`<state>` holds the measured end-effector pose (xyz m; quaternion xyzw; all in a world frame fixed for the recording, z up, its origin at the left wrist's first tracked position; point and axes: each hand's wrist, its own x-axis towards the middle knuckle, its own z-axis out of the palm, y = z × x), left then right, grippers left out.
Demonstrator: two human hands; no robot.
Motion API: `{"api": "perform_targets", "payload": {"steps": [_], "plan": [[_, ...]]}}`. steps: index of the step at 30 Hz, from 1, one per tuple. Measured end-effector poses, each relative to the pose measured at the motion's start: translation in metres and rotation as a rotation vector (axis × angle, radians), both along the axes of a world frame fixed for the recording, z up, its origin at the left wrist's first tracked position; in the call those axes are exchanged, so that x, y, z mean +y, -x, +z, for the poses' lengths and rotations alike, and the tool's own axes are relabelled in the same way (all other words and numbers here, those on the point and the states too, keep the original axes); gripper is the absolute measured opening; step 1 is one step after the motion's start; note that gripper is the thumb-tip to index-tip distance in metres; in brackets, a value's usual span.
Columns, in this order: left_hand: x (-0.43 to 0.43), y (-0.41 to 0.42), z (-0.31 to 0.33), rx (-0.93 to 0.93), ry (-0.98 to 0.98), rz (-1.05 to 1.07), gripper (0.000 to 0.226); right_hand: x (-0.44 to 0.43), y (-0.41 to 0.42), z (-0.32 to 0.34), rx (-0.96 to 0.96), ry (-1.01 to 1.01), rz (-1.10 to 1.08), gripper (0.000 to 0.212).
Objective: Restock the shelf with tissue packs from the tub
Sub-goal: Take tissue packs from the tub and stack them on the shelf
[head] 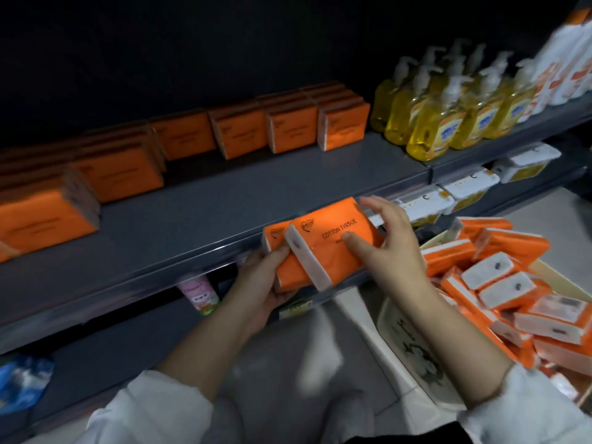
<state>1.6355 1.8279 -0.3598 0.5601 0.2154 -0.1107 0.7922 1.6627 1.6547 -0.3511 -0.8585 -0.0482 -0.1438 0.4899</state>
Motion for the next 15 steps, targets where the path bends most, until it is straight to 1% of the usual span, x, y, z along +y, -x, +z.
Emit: {"api": "perform_targets", "payload": {"steps": [2, 4, 5, 6, 8, 10, 11, 12, 13, 15], "plan": [[0.015, 0.003, 0.001, -0.015, -0.019, -0.015, 0.025, 0.009, 0.000, 0.002, 0.239, -0.199, 0.042, 0.066], [0.030, 0.007, 0.003, -0.033, -0.054, -0.021, 0.034, 0.017, 0.002, 0.000, 0.447, -0.410, 0.151, 0.074], [0.039, 0.009, 0.003, -0.039, -0.085, -0.016, 0.038, 0.021, 0.003, -0.003, 0.519, -0.463, 0.212, 0.075], [0.047, 0.012, 0.004, -0.042, -0.127, -0.010, 0.041, 0.024, 0.003, -0.007, 0.572, -0.474, 0.259, 0.073], [0.066, 0.017, 0.005, -0.035, -0.233, 0.013, 0.040, 0.037, 0.006, -0.011, 0.612, -0.470, 0.305, 0.058], [0.088, 0.021, 0.007, -0.060, -0.338, 0.102, 0.025, 0.056, 0.007, -0.010, 0.628, -0.514, 0.321, 0.041], [0.101, 0.024, 0.009, -0.103, -0.391, 0.192, 0.015, 0.066, 0.007, -0.009, 0.638, -0.545, 0.334, 0.034], [0.115, 0.027, 0.011, -0.163, -0.457, 0.305, 0.012, 0.079, 0.007, -0.008, 0.650, -0.575, 0.347, 0.027], [0.130, 0.031, 0.013, -0.220, -0.531, 0.420, 0.014, 0.092, 0.007, -0.007, 0.668, -0.613, 0.357, 0.022], [0.162, 0.041, 0.016, -0.283, -0.649, 0.618, 0.017, 0.123, 0.008, -0.006, 0.710, -0.725, 0.357, 0.018]]}}
